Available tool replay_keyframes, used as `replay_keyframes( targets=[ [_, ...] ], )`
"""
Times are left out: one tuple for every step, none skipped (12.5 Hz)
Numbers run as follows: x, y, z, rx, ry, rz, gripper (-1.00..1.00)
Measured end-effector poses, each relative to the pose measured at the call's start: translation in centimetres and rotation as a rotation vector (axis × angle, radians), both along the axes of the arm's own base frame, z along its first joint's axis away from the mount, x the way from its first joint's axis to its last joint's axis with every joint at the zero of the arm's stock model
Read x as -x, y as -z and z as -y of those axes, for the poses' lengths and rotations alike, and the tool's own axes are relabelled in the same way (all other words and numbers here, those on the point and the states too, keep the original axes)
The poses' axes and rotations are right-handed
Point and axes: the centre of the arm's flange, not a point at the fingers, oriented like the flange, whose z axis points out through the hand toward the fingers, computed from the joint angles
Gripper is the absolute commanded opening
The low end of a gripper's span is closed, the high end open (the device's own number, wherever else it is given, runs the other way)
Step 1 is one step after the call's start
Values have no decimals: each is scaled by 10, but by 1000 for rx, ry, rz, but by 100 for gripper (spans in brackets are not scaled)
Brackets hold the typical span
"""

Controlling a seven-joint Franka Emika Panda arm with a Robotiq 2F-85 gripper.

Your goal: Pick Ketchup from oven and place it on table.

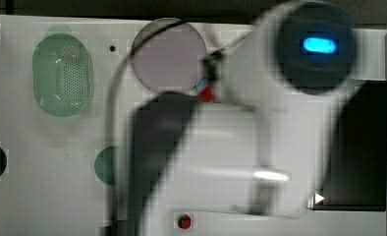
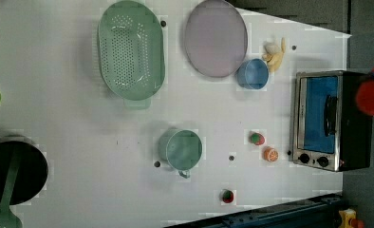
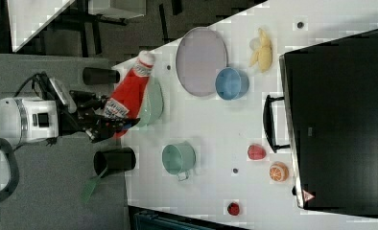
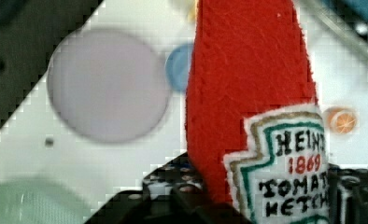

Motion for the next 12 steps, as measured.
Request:
replay_keyframes(
  targets=[
    [0,20,-29,-18,-43,-15,26],
    [5,47,-48,-16,-77,-60,26],
    [7,73,-57,-4,-94,-78,26],
    [7,99,-59,-3,-94,-78,26],
    [6,126,-55,12,-89,-84,26],
    [7,157,-45,26,-74,-81,26],
    [14,190,-36,29,-54,-103,26],
    [23,222,-28,26,-37,-149,26],
    [30,256,-22,33,-30,-196,26],
    [33,286,-16,51,-27,-211,26],
    [37,314,-11,59,-17,-226,26],
    [43,337,-8,58,-4,-261,26]
  ],
)
